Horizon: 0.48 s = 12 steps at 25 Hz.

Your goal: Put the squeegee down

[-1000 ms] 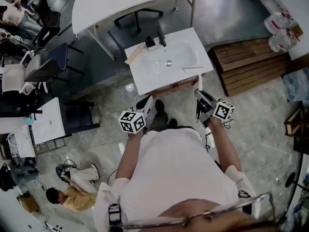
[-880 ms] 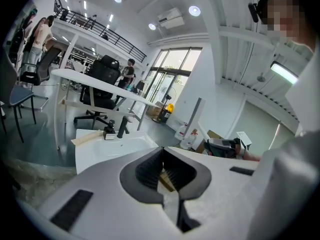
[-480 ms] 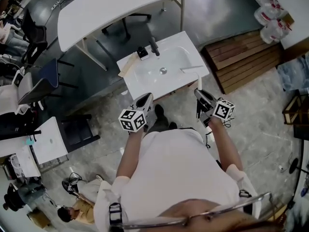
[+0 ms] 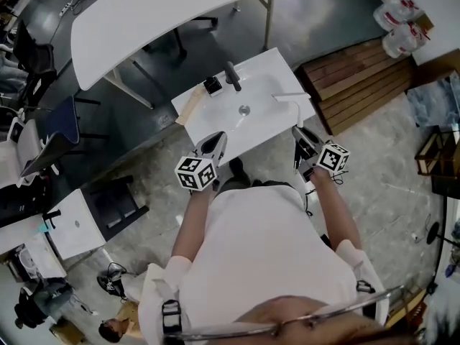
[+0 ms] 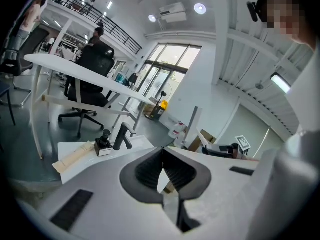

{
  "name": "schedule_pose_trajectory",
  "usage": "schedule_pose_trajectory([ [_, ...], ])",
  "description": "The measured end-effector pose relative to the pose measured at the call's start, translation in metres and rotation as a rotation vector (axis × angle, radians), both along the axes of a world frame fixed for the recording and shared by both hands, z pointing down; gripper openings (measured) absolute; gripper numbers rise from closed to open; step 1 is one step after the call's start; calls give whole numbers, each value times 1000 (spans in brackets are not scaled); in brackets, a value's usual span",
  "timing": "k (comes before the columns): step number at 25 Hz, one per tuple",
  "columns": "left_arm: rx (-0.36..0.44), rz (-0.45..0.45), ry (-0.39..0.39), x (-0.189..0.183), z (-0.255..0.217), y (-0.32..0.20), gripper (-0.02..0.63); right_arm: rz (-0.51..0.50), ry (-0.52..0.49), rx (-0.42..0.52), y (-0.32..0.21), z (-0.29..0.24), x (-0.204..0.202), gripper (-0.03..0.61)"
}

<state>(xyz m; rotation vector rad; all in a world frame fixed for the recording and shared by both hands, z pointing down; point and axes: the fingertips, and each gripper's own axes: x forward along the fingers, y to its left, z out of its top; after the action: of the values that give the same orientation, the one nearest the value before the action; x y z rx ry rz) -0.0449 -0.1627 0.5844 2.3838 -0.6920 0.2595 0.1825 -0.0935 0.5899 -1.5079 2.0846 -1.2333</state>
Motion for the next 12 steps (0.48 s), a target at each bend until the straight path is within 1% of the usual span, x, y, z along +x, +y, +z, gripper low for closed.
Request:
schedule_pose_trajectory([
  [7,-24,76,-13,2,14,-27,5,38,47,-31,-29,11,-3,100],
  [12,-36,109,-9,11,20,-39,5,46,86,-65,-41,21,0,100],
])
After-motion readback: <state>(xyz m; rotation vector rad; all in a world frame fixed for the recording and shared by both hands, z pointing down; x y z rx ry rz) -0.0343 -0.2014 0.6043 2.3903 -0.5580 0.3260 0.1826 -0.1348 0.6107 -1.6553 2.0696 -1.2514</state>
